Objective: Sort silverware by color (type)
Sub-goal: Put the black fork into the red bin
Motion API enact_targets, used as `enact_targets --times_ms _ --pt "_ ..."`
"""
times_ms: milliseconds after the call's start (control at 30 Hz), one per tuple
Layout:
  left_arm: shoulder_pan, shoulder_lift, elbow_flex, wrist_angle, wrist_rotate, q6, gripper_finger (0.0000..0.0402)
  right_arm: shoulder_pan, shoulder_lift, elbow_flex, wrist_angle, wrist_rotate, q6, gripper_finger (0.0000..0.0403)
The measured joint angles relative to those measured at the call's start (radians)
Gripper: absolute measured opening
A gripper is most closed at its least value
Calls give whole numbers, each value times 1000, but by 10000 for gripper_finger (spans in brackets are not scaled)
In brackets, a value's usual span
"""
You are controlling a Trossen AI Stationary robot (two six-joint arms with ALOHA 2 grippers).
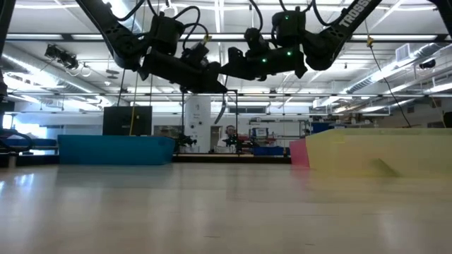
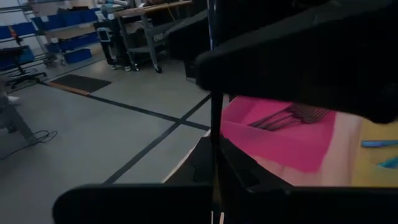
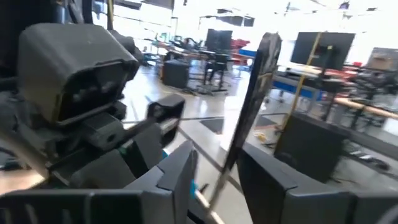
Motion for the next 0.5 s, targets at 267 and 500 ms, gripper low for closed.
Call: enact_targets --times_ms 267,500 --pt "-6 0 0 -6 -3 38 9 -5 -1 0 -15 23 -25 43" --pt "-5 1 0 -10 -1 43 9 -3 -2 1 -41 16 -57 14"
